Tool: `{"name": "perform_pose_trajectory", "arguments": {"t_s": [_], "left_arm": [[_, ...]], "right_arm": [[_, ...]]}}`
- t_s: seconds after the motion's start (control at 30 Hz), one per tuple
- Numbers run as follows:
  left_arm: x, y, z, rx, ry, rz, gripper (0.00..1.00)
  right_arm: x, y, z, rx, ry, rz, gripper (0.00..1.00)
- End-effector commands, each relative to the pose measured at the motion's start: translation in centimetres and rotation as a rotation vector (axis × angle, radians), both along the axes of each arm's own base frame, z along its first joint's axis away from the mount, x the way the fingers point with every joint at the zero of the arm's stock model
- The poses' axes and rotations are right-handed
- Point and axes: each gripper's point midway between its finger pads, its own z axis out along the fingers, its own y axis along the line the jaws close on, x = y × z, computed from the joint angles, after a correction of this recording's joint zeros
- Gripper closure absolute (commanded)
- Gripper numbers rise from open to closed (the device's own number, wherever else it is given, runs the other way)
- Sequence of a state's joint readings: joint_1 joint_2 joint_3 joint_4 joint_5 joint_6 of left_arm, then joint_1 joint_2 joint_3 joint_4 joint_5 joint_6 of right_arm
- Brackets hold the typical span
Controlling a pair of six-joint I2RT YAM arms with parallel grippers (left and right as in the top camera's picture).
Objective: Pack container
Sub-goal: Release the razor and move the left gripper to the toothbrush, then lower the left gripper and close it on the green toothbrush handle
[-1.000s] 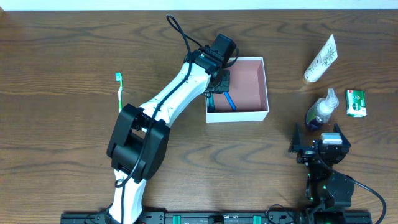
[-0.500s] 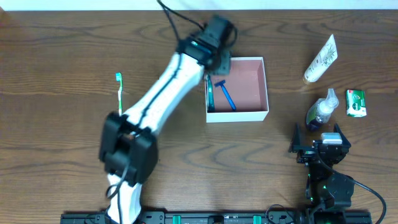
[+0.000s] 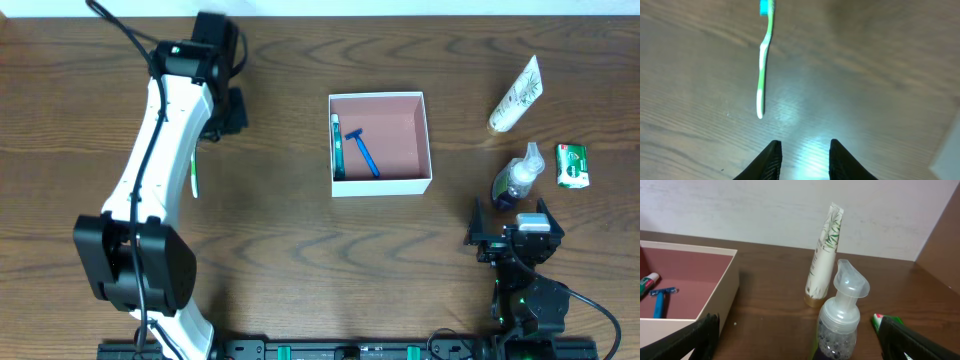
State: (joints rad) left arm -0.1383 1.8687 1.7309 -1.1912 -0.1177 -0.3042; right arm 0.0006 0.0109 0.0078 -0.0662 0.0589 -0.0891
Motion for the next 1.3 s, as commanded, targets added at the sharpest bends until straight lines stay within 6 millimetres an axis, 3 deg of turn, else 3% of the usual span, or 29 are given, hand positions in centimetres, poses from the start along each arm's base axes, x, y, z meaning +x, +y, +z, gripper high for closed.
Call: {"name": "perform_pose_trajectory", "arguments": {"t_s": [0.0,0.23,0.37,0.6,0.97,1.27], "left_arm": [[-1.1,1.5,-3.0,-0.023,0.077,-0.005,0.68],[-3.3,5.2,-6.7,-0.088,0.153,0.105,0.67],[-3.9,6.0,-7.4,-0.132,0.175,0.050,0.63],[-2.6,6.4,-8.3,-0.122,0.149,-0.010,0.62],[-2.1,6.5,-12.7,-0.130,0.222,-0.004,0.62],[-1.3,7.4,-13.1,-0.121,0.196,-0.020,0.61]], "right_arm": [[0.0,0.2,-0.1,-0.013,0.001,0.012,0.01],[0.0,0.2,-0.1,-0.013,0.001,0.012,0.01],[0.0,0.2,-0.1,-0.013,0.001,0.012,0.01],[0.0,0.2,-0.1,-0.013,0.001,0.011,0.01],[0.0,0.2,-0.1,-0.013,0.001,0.012,0.01],[0.0,0.2,-0.1,-0.013,0.001,0.012,0.01]]}}
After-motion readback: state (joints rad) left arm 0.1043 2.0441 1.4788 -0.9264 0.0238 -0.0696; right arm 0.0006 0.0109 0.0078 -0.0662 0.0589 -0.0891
